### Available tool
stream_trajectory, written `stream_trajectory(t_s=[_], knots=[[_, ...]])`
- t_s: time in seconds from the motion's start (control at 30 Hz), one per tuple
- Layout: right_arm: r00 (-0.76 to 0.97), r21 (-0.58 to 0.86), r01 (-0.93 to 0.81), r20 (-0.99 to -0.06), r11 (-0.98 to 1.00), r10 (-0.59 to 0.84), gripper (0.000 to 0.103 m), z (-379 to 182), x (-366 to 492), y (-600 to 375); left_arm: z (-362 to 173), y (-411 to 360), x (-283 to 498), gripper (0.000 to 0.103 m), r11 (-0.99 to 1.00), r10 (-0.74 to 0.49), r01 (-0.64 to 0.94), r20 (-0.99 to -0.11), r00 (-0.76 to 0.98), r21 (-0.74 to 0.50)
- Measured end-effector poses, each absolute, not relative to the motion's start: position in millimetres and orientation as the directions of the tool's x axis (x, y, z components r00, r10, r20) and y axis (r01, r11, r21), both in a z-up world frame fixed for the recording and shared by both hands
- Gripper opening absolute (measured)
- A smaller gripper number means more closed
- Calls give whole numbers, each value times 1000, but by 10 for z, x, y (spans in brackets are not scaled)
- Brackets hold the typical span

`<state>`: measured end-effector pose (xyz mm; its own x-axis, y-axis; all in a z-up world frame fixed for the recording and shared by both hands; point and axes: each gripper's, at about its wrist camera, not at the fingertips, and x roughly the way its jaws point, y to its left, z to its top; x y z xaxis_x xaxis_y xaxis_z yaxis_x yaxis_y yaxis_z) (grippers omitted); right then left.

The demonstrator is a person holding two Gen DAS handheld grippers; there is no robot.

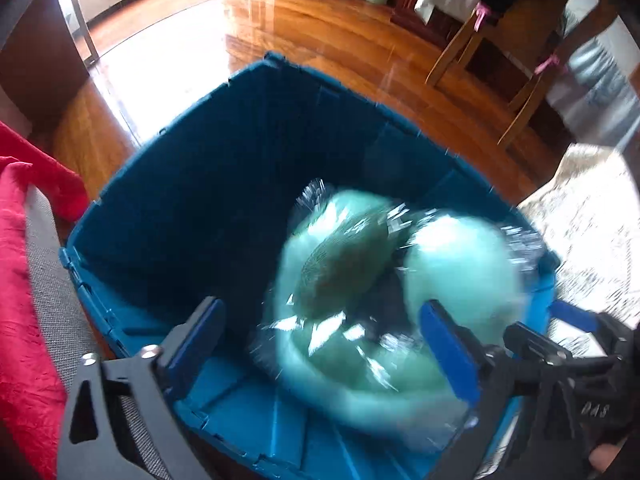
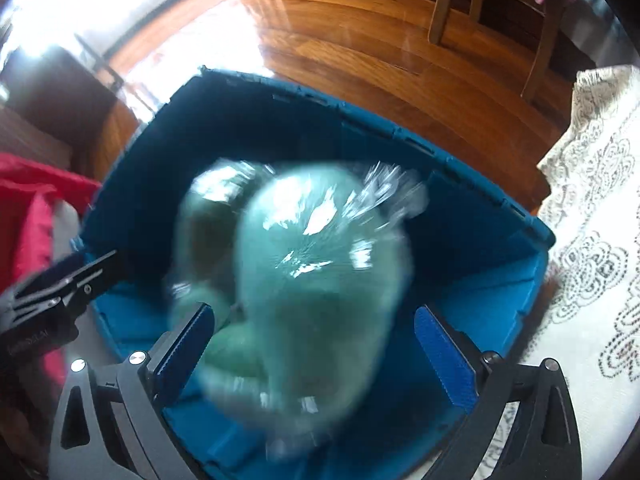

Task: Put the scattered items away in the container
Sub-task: 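Open both grippers to drop the teal plush into the blue bin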

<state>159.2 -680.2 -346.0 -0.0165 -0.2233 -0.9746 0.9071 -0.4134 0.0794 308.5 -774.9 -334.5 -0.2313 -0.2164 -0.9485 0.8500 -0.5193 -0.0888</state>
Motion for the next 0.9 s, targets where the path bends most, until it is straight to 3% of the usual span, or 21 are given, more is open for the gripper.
stream_trajectory(t_s=[0.13, 0.33, 0.63, 0.9], knots=[[-84, -43, 933, -991, -358, -101, 101, -3653, 1731, -6773, -3645, -7593, 3044, 103, -521, -143, 851, -976, -167, -69], [-100, -63, 931, -991, -359, -85, 101, -3564, 1724, -6632, -3741, -7440, 3073, 103, -517, -111, 854, -984, -139, -62], [-117, -68, 928, -987, -365, -113, 101, -3175, 1677, -6522, -3516, -7369, 3128, 103, -522, -130, 852, -983, -126, -40], [-118, -34, 929, -971, -370, -207, 101, -2690, 1568, -6179, -2948, -7125, 3174, 103, -527, -191, 848, -964, -186, -59]])
